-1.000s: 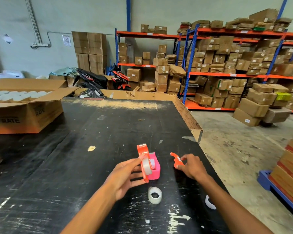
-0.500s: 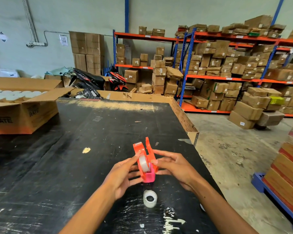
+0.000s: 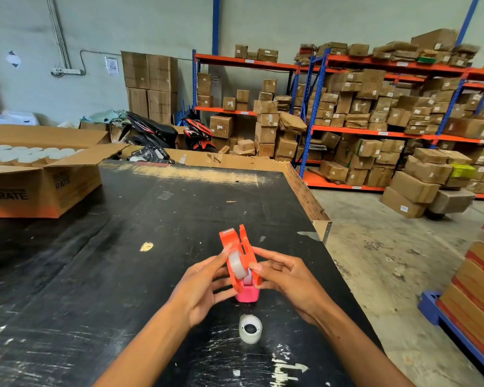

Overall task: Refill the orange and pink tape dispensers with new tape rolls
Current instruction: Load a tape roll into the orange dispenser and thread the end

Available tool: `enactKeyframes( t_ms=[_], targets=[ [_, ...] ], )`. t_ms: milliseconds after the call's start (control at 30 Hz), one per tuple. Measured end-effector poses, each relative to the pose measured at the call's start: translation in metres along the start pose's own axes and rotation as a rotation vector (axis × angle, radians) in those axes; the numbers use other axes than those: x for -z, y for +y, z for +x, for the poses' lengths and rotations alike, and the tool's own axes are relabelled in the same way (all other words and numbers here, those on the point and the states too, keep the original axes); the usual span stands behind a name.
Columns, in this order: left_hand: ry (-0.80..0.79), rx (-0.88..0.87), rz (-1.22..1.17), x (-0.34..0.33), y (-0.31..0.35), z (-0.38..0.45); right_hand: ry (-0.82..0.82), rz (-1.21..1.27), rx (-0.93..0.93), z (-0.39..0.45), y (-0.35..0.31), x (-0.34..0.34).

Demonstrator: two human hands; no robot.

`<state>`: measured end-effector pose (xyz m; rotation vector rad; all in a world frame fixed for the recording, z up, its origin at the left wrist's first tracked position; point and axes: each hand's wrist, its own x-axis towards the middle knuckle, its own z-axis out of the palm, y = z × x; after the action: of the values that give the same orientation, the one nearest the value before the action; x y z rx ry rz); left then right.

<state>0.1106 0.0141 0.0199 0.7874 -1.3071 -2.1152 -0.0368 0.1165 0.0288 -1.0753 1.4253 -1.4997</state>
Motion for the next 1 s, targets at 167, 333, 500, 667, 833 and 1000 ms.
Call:
enactKeyframes(
  t_ms=[167,333,500,667,833,1000],
  targets=[
    [-0.004,-0.048,0.028,-0.002,0.002,-0.005,-0.007,-0.055,0.057,0.0,0.0,-0.002],
    [-0.025,-0.067,0.021,-0.002,0.004,-0.006,0.026,-0.054,0.118,0.001,0.002,-0.005],
    [-0.063,-0.088,-0.001,-0.003,0.006,-0.007,0.014,-0.09,0.149,-0.001,0.001,-0.01],
    [-0.071,-0.125,-0.008,-0.003,0.009,-0.011,0.038,-0.105,0.209,-0.005,0.002,-0.017],
    [-0.054,-0.13,-0.009,-0.002,0.005,-0.011,0.077,-0.1,0.234,-0.004,0.011,-0.028],
    [-0.043,-0.181,0.004,0.0,0.008,-0.014,0.071,-0.145,0.252,-0.001,-0.007,-0.025]
  ],
)
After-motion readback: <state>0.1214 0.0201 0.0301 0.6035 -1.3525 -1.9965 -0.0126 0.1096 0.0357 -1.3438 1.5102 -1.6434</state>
